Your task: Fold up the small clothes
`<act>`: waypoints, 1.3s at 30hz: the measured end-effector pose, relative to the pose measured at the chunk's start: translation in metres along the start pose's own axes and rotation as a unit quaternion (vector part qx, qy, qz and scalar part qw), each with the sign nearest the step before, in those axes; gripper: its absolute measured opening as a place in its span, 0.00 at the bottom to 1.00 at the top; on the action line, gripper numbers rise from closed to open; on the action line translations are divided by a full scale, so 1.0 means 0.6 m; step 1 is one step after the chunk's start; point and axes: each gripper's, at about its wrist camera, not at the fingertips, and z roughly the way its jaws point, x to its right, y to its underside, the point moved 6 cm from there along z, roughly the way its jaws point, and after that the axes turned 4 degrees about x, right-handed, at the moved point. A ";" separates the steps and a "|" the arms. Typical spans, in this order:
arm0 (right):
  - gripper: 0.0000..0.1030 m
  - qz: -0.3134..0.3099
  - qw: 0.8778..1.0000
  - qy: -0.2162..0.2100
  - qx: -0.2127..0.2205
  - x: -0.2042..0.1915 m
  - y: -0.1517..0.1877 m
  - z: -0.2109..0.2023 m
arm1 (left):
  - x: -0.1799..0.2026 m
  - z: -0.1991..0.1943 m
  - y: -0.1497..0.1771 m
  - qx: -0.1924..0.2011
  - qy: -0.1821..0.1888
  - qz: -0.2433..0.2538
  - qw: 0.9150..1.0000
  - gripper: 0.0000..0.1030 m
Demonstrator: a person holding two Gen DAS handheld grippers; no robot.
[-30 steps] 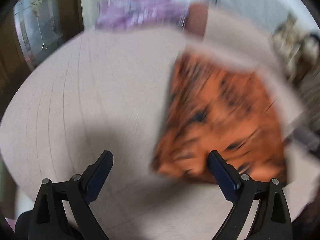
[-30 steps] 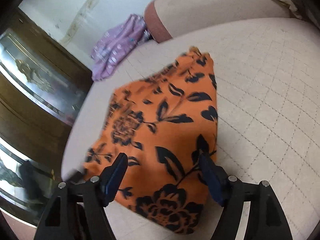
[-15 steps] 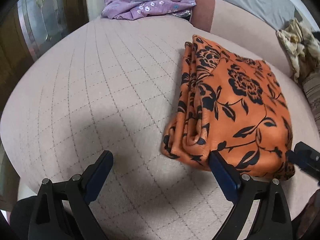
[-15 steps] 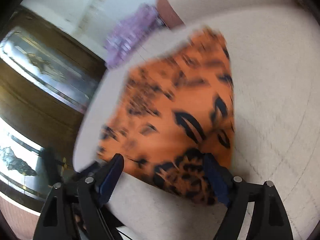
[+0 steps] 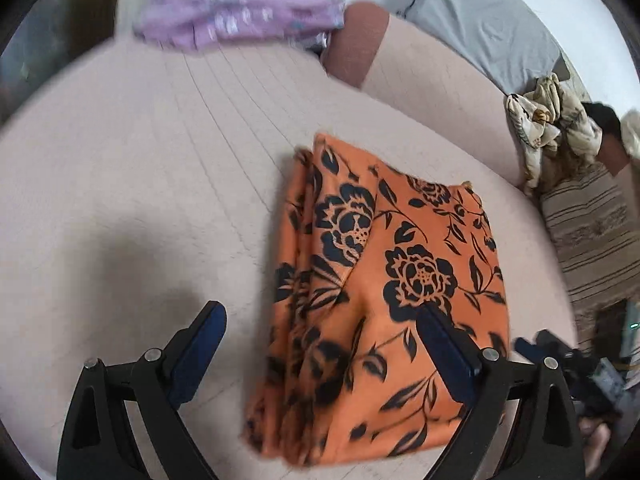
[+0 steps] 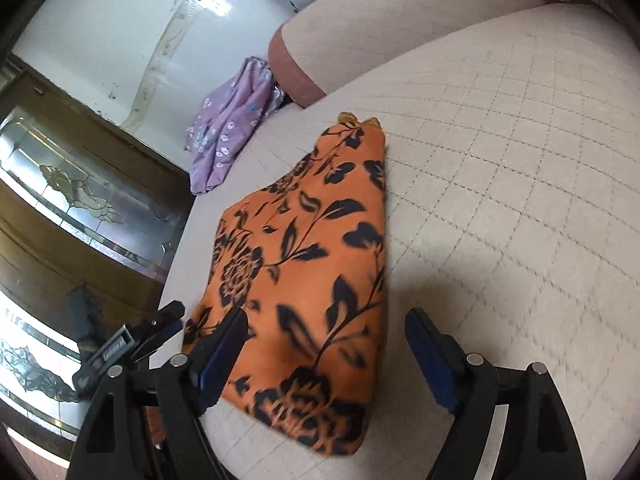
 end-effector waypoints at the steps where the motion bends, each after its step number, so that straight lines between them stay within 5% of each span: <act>1: 0.81 0.002 1.000 0.000 -0.008 0.005 -0.006 0.010 | -0.005 0.016 -0.001 -0.012 0.003 -0.010 1.000 0.93; 4: 0.81 0.013 1.000 -0.002 -0.027 0.018 -0.022 0.047 | -0.014 0.046 0.011 -0.039 0.008 -0.019 0.999 0.83; 10: 0.77 -0.002 0.998 -0.003 -0.058 0.007 -0.028 0.119 | 0.004 0.048 0.017 -0.026 -0.002 0.023 0.999 0.81; 11: 0.65 -0.018 0.998 0.003 -0.062 -0.001 -0.028 0.123 | 0.008 0.052 0.015 -0.025 -0.004 0.025 0.999 0.78; 15: 0.61 -0.035 0.997 0.017 -0.068 -0.009 -0.026 0.130 | 0.026 0.053 0.018 -0.030 0.015 0.028 0.999 0.57; 24: 0.68 -0.027 0.997 0.025 -0.075 -0.011 -0.027 0.135 | 0.038 0.053 0.016 -0.027 0.012 0.039 0.999 0.56; 39: 0.60 -0.067 0.993 0.057 -0.078 -0.025 -0.025 0.143 | 0.033 0.068 0.011 -0.018 0.020 0.046 0.999 0.55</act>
